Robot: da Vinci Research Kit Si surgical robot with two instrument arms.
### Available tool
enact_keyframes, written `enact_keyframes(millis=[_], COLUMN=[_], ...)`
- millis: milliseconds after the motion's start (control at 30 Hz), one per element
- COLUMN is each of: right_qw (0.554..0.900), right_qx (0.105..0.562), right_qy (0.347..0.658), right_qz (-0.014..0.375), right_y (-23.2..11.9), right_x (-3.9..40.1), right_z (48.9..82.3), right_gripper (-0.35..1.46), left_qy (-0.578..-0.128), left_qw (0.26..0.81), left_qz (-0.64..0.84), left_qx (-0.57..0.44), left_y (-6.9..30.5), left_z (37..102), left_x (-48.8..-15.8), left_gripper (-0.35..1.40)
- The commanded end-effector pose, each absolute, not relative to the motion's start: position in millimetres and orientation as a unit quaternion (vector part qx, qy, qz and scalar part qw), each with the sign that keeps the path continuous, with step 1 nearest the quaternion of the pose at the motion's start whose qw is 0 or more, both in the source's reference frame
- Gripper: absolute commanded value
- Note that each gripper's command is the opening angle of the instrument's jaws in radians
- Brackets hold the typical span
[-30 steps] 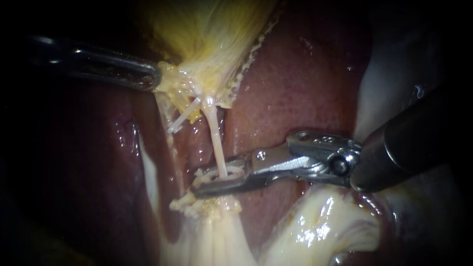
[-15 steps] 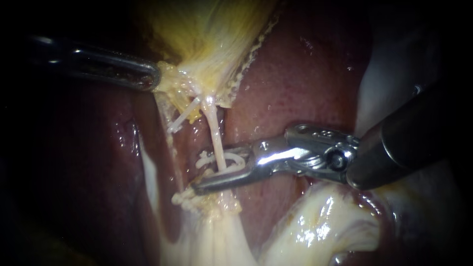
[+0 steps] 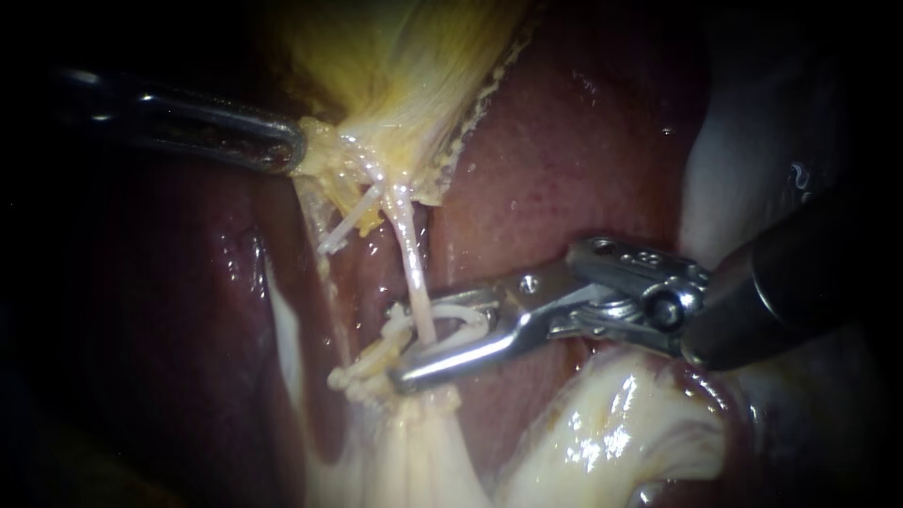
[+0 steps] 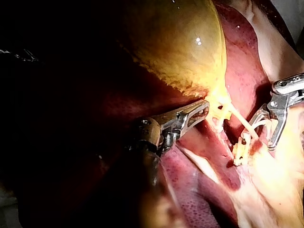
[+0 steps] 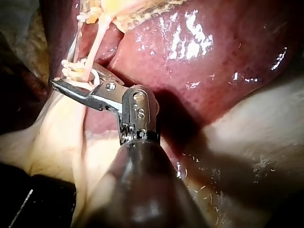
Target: Clipping first clip right tube
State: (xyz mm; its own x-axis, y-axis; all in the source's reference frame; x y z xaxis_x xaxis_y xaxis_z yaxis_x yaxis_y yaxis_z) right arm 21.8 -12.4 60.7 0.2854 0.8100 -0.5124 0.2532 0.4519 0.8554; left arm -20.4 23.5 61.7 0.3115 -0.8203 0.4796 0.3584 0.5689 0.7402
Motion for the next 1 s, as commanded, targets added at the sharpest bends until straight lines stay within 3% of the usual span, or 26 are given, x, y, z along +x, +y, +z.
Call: enact_keyframes(millis=[33,533,667,767,1000], right_qw=[0.645,0.647,0.648,0.647,0.659], right_qx=[0.478,0.484,0.485,0.489,0.496], right_qy=[0.557,0.554,0.552,0.548,0.524], right_qz=[0.213,0.201,0.202,0.201,0.213], right_y=[-12.7,-14.0,-13.7,-13.2,-12.5], right_x=[21.9,23.0,22.8,22.7,22.9], right_z=[60.7,60.1,59.9,59.6,60.2], right_gripper=[0.49,0.38,0.13,-0.35,-0.35], left_qy=[-0.443,-0.443,-0.443,-0.443,-0.443], left_qw=[0.767,0.767,0.767,0.767,0.767], left_qz=[-0.384,-0.384,-0.384,-0.384,-0.384], left_qx=[0.261,0.26,0.261,0.261,0.261], left_y=[23.5,23.6,23.6,23.6,23.6], left_z=[61.7,61.8,61.8,61.8,61.8], left_x=[-20.4,-20.4,-20.4,-20.4,-20.4], left_gripper=[-0.35,-0.35,-0.35,-0.35,-0.35])
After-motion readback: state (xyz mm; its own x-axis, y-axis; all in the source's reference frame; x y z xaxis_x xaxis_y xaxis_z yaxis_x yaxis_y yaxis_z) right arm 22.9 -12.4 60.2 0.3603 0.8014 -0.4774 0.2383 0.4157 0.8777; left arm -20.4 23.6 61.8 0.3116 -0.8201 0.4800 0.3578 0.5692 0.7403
